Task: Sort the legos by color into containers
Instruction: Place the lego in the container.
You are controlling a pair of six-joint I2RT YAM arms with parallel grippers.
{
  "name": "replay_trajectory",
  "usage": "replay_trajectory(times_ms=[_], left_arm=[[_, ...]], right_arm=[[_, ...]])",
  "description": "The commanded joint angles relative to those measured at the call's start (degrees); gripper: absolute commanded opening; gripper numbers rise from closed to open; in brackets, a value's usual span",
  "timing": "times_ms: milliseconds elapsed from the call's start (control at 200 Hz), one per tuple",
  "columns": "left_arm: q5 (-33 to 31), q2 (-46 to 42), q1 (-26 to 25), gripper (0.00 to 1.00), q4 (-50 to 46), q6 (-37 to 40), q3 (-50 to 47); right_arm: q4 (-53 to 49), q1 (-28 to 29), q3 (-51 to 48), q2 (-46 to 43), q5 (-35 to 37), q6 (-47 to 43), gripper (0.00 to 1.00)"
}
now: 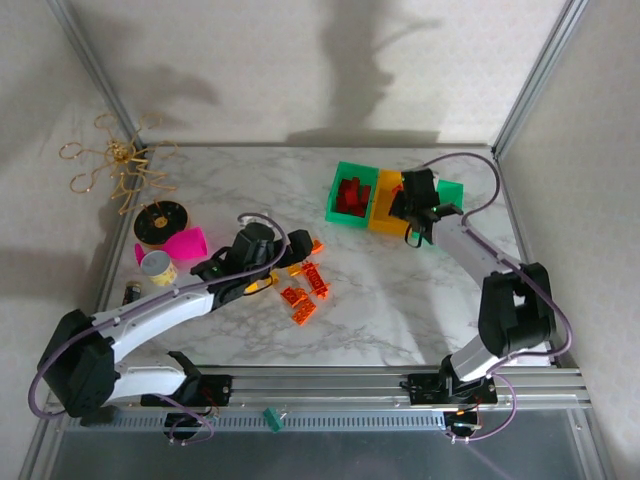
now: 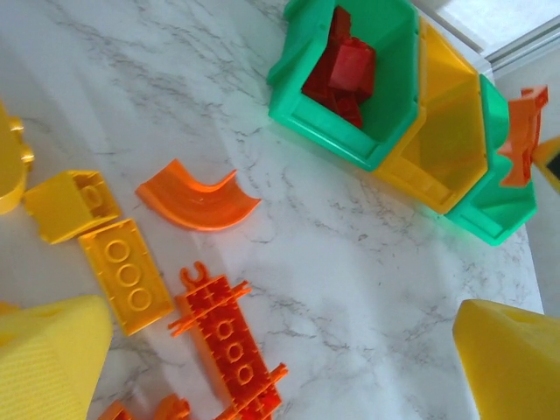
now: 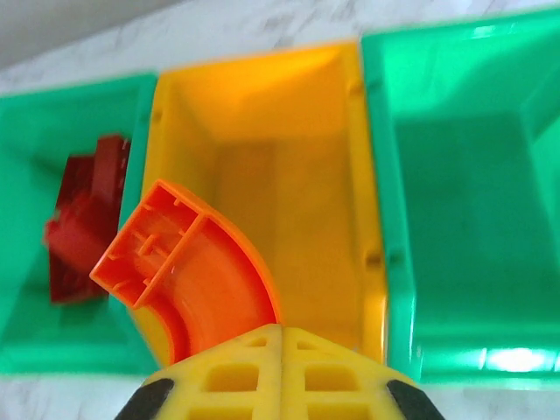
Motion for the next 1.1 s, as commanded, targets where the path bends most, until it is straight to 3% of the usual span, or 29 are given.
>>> replay_trajectory(times_ms=[0, 145, 230, 466, 626, 1096], left_arm=[[1.56, 2.32, -0.6, 1.0, 3.17, 1.36, 2.97], [1.67, 4.18, -0.6, 1.0, 3.84, 1.54, 5.21], [1.4, 4.57, -0.59, 1.0, 3.89, 1.78, 5.78], [0.77, 4.76, -0.64, 1.0, 3.5, 2.24, 7.17], [0.01, 4.35, -0.63, 1.0, 2.91, 2.32, 7.17], [-4.38, -3.68, -0.33, 1.0, -3.79, 1.42, 0.74]], right_arm=[[1.85, -1.15, 4.9, 6.09, 2.48, -3.12, 0.0], [1.24, -2.69, 11.94, 13.26, 3.72, -4.96, 0.0], [0.75, -2.9, 14.41, 15.09, 3.61, -5.77, 0.09], [0.74, -2.81, 14.8, 13.08, 1.53, -8.36, 0.27], [0.35, -2.25, 11.67, 9.43, -1.42, -8.08, 0.3], [-0.22, 13.04, -4.08, -3.9, -4.81, -3.85, 0.44]])
